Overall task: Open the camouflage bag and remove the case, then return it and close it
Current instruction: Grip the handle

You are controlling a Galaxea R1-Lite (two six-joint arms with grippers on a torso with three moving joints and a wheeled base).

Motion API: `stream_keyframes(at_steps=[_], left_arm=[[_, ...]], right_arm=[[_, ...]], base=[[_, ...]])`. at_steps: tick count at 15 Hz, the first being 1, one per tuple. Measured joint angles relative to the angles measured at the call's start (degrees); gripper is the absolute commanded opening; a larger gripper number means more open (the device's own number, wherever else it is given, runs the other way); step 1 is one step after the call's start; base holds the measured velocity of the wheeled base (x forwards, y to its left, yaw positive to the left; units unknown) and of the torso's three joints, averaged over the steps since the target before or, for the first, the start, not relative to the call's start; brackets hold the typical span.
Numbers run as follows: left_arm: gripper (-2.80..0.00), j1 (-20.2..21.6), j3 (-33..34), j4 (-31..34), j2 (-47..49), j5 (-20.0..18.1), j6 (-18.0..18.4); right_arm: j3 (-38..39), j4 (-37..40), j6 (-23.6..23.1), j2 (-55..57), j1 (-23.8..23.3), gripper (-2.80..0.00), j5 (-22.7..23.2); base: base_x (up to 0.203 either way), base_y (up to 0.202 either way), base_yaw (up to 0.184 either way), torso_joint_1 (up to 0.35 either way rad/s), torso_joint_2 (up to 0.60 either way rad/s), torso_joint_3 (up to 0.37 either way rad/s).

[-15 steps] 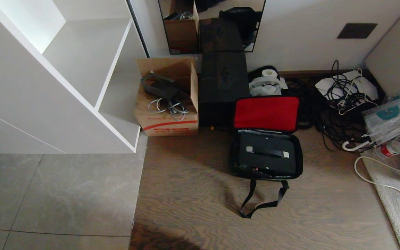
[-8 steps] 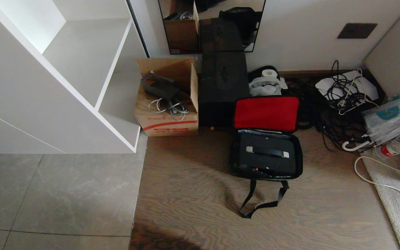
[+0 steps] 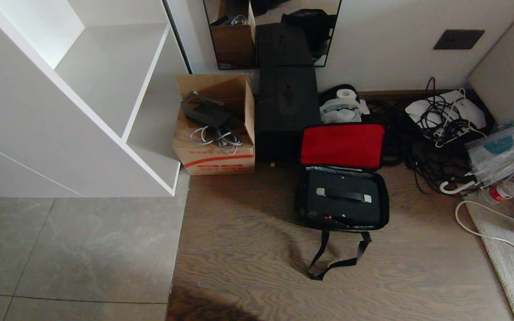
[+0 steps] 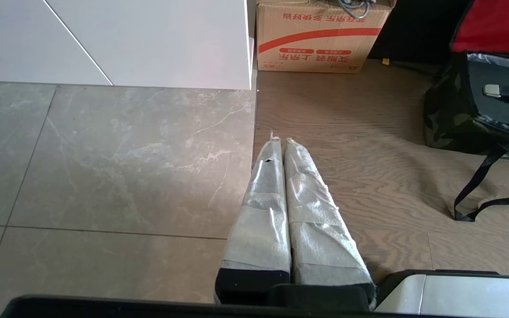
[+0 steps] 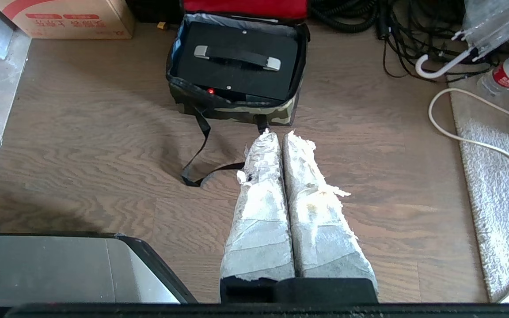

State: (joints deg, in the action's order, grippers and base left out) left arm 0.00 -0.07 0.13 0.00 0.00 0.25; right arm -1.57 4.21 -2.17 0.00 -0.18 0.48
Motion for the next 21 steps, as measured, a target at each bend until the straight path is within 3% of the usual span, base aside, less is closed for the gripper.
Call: stream_keyframes(at_steps=[21], left_arm=[[-2.80,0.0,0.0,0.0,0.0,0.0,0.0]], right_arm=[[0.0,0.0,0.0,0.0,0.0,-2.80,0.0]], base=[[0.000,0.000,0.000,0.000,0.00,0.000]])
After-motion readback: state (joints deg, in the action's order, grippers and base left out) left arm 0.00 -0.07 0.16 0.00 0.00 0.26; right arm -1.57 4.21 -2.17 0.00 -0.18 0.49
